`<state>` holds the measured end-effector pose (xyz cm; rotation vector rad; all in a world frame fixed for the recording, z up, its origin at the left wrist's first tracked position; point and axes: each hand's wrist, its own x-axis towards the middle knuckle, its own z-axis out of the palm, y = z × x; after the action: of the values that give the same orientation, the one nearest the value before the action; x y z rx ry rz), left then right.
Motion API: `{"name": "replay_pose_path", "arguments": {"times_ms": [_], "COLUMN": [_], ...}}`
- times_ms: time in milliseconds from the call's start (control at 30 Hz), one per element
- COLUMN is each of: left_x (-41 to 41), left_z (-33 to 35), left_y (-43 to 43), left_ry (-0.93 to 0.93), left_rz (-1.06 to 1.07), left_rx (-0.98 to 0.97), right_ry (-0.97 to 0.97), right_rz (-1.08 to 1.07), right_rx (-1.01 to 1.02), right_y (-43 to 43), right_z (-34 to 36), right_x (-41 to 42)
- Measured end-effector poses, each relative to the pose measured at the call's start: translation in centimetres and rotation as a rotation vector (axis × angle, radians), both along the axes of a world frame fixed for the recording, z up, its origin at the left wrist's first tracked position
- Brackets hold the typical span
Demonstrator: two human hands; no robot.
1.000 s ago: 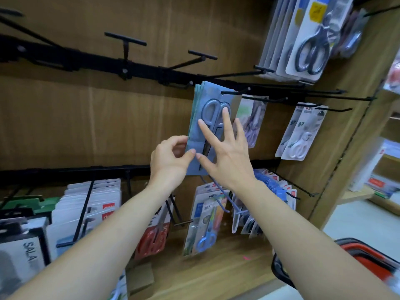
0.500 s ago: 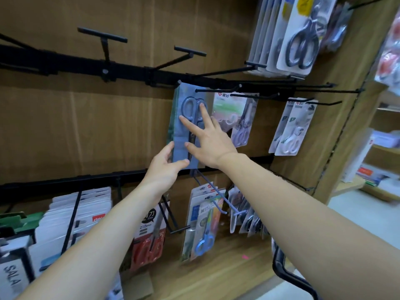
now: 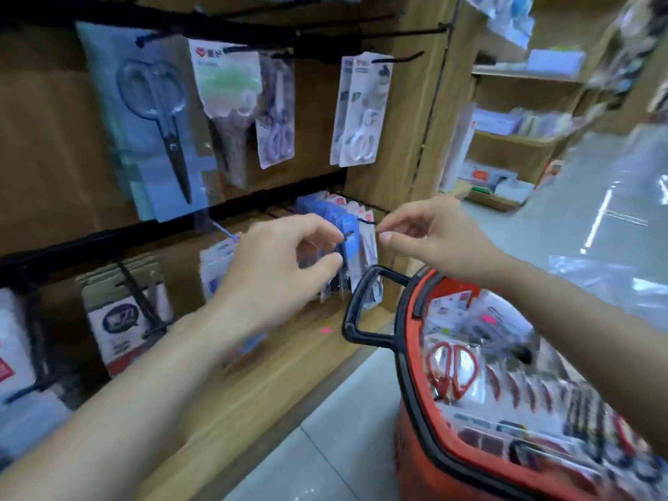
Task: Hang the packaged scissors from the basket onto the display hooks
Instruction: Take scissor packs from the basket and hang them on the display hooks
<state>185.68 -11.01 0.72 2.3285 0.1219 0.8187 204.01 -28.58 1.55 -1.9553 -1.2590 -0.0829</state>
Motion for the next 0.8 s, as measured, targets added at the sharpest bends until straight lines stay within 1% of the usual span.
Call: {"name": "replay_pose_path", "arguments": {"times_ms": [67,167,233,267,333,433,533,667,700,800], "left_x": [1.7,3.8,4.7,4.9,5.1,5.4,5.9,6.8,7.0,7.1], "left_z": [-2.0,-5.5,-8.1,-9.3,-11.5,-13.2,-13.4,-13.0,-12.9,-12.5], "left_y": [-3.1,-7.2,-8.8,-9.3,-9.8,-10.0,-9.6,-7.6,-7.0,-6.2], "left_ry": [0.086,0.256,0.358,0.387,0.362,0.248,0.190,0.186,0.192,0.215], "left_rz": [-0.174,-0.376,-0.487,-0.523,-0.546,-0.544,-0.560,-0.613,-0.624,-0.630], "left_rx": [0.062,0.262,0.407,0.445,0.446,0.382,0.323,0.300,0.303,0.339], "right_ry": [0.038,0.105,0.062,0.035,0.021,0.026,0.100,0.375,0.407,0.351], "right_rz": [-0.049,-0.087,-0.128,-0.153,-0.208,-0.217,-0.219,-0.212,-0.215,-0.197], "right_rx": [-0.106,-0.311,-0.474,-0.543,-0.648,-0.766,-0.798,-0.715,-0.683,-0.618], "right_y": [-3.5,-7.7,-10.1,-11.2,-13.2,-14.5,-13.8,-12.8,-12.7,-13.1], "right_z": [-0.8,-2.8,-4.5,-5.4,-7.5,-10.8,-12.3,-11.8,-11.7,-12.1], "right_x": [1.1,2.5,3.1,3.2,3.5,3.7,3.6,4.3,4.4,4.1]}}
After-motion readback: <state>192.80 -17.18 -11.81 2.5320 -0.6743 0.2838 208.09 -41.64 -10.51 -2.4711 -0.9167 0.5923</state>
